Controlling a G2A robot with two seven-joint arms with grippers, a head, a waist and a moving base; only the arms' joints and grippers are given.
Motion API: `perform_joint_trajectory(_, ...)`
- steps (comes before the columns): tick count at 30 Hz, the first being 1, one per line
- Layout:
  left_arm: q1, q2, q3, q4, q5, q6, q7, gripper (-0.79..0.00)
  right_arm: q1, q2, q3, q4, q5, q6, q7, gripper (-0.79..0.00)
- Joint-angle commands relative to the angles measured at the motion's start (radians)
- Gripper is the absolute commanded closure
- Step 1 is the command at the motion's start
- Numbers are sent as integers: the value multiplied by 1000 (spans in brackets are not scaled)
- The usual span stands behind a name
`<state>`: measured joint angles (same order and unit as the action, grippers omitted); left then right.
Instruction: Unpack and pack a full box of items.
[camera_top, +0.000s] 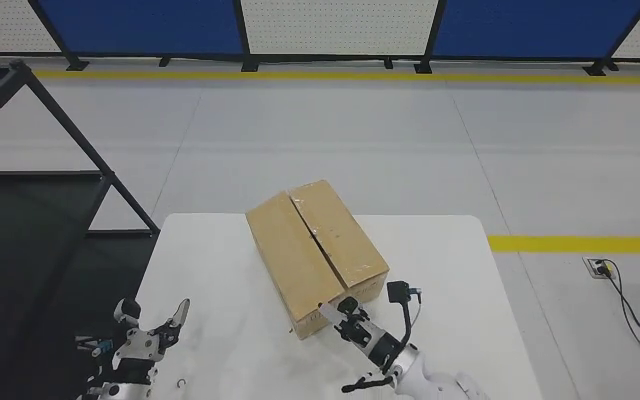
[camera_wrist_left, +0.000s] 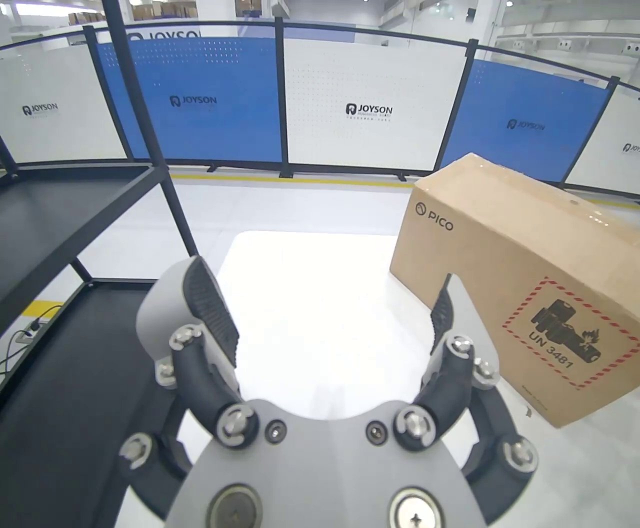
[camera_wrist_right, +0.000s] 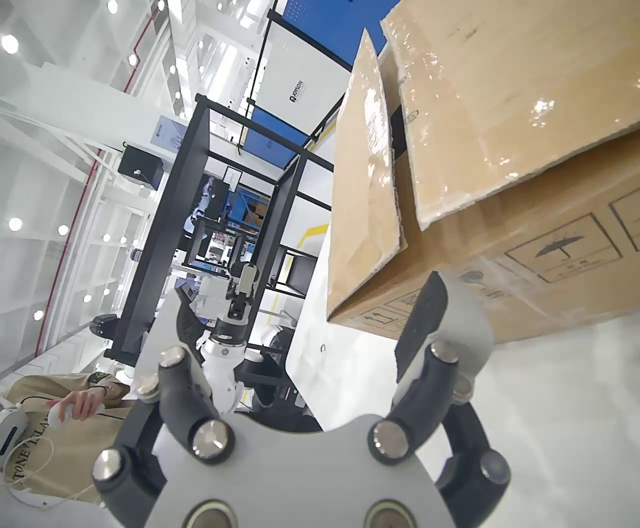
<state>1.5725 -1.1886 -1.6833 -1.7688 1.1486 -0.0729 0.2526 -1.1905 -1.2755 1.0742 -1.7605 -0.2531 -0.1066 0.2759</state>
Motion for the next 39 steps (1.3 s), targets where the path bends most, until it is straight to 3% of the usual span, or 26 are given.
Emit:
perform_joint_trajectory(1, 0, -1, -1, 1, 1, -1, 0, -785, 8, -3, -6, 8, 1, 2, -5, -690)
perform_joint_trajectory(9, 2, -2, -9, 1, 7, -11, -2, -785, 52, -17, -34, 64, 9, 14, -24, -582)
perform_joint_trajectory(13, -1, -3, -14, 6, 7, -16, -4, -785, 75, -25, -47, 93, 8, 21, -35, -391)
perform_joint_trajectory(17, -2, -4, -17, 8, 5, -18, -6, -785, 92, -32, -59, 115, -2, 28, -43, -302)
perform_joint_trajectory(22, -2, -6, -21, 9, -1, -20, -7, -785, 101, -37, -65, 125, -21, 33, -49, 0)
perform_joint_trajectory(30, -8, -9, -18, 13, -2, -23, -11, -785, 74, -32, -32, 93, -49, 24, -24, 0)
perform_joint_trajectory(39, -23, -12, -12, 16, 4, -31, -21, -785, 10, -8, 68, 41, -42, -34, 88, 0)
